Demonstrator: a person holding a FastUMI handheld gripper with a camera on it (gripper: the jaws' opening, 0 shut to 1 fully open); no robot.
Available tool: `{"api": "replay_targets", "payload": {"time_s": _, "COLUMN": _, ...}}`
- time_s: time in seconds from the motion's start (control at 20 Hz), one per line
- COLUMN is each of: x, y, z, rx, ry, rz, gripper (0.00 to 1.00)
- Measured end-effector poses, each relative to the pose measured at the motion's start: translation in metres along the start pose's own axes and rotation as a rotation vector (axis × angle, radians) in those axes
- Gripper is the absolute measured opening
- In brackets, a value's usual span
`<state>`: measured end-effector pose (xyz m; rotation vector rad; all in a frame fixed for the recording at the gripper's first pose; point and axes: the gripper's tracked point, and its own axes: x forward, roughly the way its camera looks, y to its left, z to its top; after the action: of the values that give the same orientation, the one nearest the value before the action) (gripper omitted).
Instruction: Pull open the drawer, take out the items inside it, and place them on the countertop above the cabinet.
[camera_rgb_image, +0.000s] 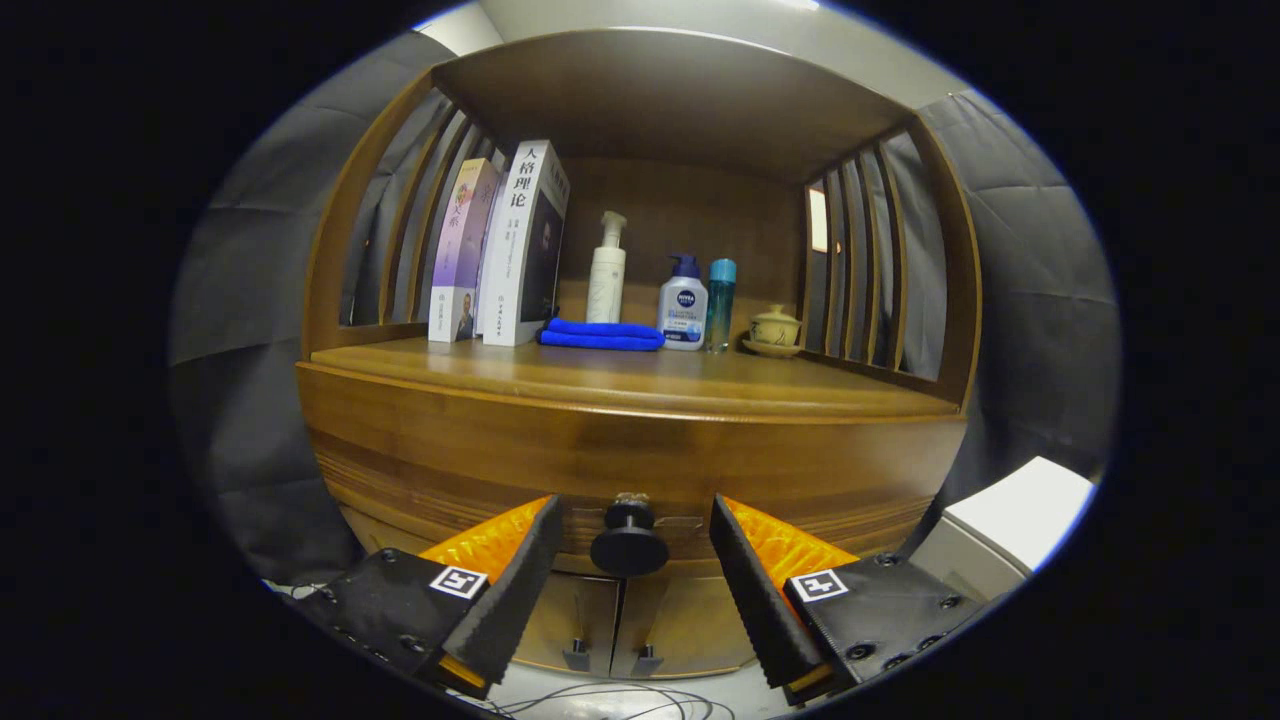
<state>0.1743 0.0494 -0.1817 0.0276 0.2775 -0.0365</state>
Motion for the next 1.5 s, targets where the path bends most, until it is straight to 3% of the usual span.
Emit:
{"api": "replay_targets", "payload": {"time_s": 0.1, "x": 0.007, "y": 0.002, "z": -0.006, "rx": 0.003, "ry": 0.015, "rz": 0.005, "gripper": 0.92}}
{"api": "replay_targets", "payload": {"time_s": 0.3, "x": 0.018, "y": 0.005, "z": -0.019, "rx": 0.007, "ry": 0.058, "rz": 0.013, "gripper": 0.74}}
{"api": "replay_targets", "payload": {"time_s": 0.95, "x": 0.023, "y": 0.005, "z": -0.023, "rx": 0.004, "ry": 0.086, "rz": 0.064, "gripper": 0.32}}
{"api": "replay_targets", "payload": {"time_s": 1.5, "x": -0.018, "y": -0.002, "z": -0.029, "rx": -0.042, "ry": 0.076, "rz": 0.076, "gripper": 0.32}}
